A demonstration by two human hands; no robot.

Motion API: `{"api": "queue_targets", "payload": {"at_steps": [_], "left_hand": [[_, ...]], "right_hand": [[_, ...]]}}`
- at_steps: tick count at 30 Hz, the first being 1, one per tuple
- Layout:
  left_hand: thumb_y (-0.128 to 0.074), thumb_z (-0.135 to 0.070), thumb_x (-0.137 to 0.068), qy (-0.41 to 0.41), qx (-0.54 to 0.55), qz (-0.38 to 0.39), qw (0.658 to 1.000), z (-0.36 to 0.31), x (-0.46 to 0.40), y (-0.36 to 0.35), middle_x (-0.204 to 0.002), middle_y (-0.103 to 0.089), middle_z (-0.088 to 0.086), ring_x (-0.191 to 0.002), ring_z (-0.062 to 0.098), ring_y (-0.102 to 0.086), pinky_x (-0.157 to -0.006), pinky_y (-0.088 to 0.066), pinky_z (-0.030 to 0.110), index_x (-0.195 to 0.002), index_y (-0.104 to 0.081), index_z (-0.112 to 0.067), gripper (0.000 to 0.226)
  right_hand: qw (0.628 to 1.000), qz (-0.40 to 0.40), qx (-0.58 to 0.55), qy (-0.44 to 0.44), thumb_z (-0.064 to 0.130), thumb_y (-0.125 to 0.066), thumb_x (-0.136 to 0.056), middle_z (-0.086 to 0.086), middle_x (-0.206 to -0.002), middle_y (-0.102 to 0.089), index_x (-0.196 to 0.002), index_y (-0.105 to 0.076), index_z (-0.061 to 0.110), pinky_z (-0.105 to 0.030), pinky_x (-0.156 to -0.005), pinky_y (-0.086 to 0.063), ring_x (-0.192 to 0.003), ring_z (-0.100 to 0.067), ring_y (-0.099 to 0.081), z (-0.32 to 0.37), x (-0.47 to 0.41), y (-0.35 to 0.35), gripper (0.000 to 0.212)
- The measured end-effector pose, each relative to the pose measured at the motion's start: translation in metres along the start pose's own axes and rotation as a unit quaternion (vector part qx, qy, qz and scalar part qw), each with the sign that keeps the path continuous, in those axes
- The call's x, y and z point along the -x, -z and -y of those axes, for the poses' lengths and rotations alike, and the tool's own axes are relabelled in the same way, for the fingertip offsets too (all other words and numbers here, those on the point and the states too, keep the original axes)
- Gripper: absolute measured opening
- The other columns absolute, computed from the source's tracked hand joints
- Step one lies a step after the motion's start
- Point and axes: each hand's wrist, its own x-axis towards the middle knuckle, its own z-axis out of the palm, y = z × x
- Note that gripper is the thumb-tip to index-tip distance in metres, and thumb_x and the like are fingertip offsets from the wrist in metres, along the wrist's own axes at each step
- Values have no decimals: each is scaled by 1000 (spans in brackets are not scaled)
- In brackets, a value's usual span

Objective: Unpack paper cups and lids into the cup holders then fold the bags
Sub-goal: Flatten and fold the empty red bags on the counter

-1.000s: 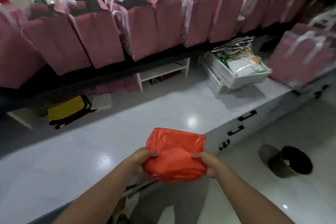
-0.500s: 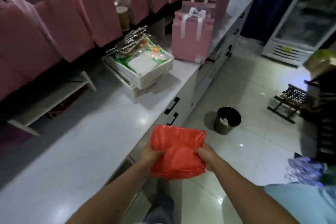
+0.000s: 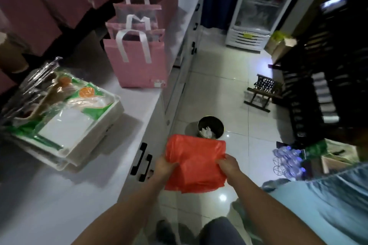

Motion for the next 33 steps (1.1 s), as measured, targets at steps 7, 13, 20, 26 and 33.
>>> {"api": "queue_targets", "payload": {"at_steps": [7,13,20,26,33], "left_hand": [[-71,-92,-6,21,-41,28,999,-48,-117,-73,-115,-69,17,-107,31,-66,-94,-54,45,-120,-64,1,148],[-76,-27,-84,57,-180,-45,981,-102,-213,-175,-111,-72,18,-108,34,-68,-92,-53,43,-119,-66,-3,43],[-50,-3,-96,-36,-281,-9,959,-111,-298,-281,-117,-60,8,-99,20,-57,-82,-40,19,-120,-59,-11,27],[-56,0,-94,-51,-245,37,968,-97,-354,-315,-114,-66,8,-101,22,-61,-94,-51,38,-118,-64,-8,26],[-48,-7,-96,-61,-255,214,941,-91,-396,-318,-125,-55,-22,-98,-9,-55,-81,-33,-7,-144,-55,-21,51]], "right_hand": [[1000,-9,15,15,22,-56,-97,-1,-92,-65,-103,-60,19,-39,-84,-56,-86,-21,-64,43,-117,51,7],[997,-26,64,30,18,-48,-99,-2,-89,-66,-97,-62,15,-27,-64,-47,-81,-19,-62,79,-231,89,14],[997,-34,49,42,19,-49,-100,7,-92,-61,-108,-55,25,-27,-77,-44,-84,-16,-58,111,-326,82,11],[997,55,-54,-18,56,-48,-100,0,-112,-72,-123,-60,25,-38,-96,-52,-104,-21,-68,121,-392,76,41],[994,-7,-107,-24,29,-73,-91,11,-95,-72,-110,-62,30,-11,-62,-51,-94,-14,-71,119,-445,92,21]]}}
